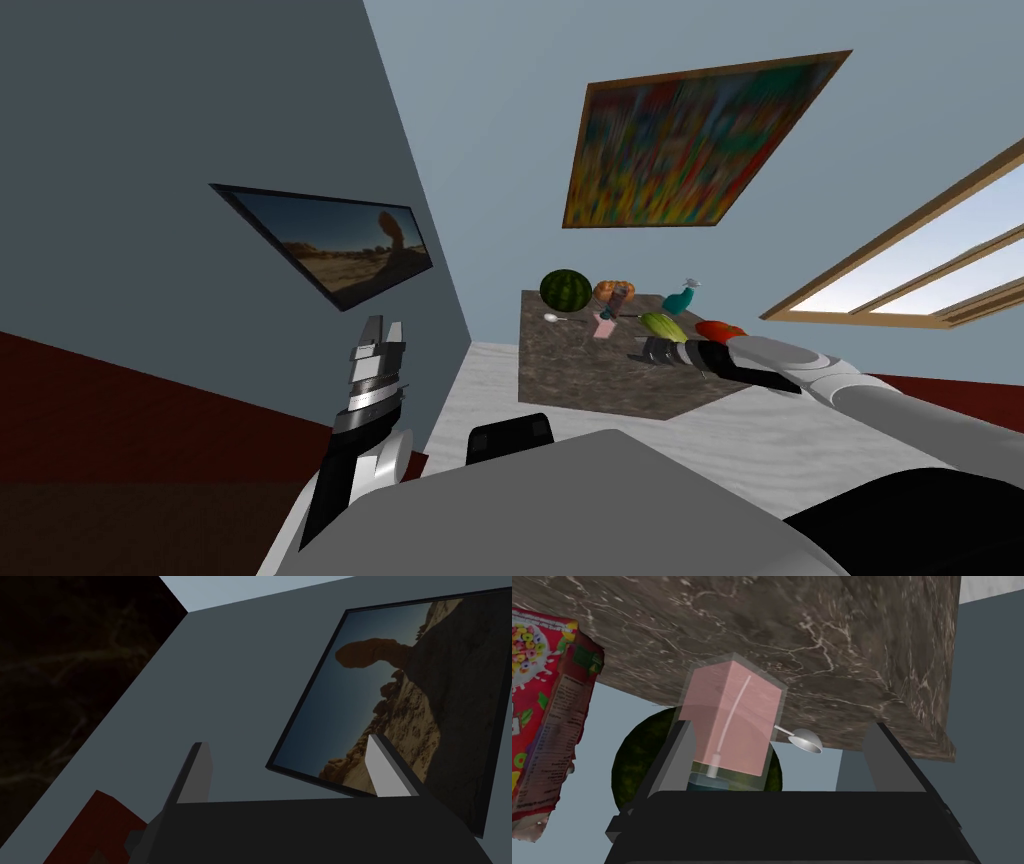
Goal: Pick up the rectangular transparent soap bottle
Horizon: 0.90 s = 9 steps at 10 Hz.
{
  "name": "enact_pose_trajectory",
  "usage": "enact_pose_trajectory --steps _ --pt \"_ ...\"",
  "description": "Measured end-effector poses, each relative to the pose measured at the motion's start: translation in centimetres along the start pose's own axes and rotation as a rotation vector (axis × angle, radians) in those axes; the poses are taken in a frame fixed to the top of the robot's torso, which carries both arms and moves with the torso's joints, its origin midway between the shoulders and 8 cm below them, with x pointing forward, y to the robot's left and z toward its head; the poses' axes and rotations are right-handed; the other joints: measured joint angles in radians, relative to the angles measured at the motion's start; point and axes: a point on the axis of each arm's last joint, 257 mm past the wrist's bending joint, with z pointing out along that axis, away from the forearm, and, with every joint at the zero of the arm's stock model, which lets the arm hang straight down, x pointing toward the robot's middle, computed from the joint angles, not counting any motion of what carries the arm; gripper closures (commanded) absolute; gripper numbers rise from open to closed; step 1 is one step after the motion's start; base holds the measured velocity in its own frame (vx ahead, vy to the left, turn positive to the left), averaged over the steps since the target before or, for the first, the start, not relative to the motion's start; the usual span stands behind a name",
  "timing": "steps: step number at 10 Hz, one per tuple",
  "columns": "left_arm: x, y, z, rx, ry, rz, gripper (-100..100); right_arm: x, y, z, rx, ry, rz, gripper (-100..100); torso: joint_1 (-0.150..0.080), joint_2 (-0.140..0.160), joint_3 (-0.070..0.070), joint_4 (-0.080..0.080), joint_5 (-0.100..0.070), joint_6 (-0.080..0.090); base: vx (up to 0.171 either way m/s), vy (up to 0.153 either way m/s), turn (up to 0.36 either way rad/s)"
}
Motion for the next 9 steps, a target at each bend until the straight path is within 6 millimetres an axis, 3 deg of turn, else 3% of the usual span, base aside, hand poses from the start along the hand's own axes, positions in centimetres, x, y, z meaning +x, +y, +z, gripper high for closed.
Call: enact_pose_trajectory --steps 4,9 --pt "0.0 0.0 0.0 0.000 0.000 0.000 0 2.2 -4.9 -3.6 0.053 0.151 -0.112 -100 0.003 -0.002 -0.001 0.000 0.001 -0.001 0.046 0.091 0.074" --pt "0.0 0.0 0.0 0.000 0.000 0.000 0 2.8 -8.7 -7.5 0.089 0.275 -0.208 -100 -0.001 0.000 0.000 0.000 0.000 0.000 0.043 0.063 0.061"
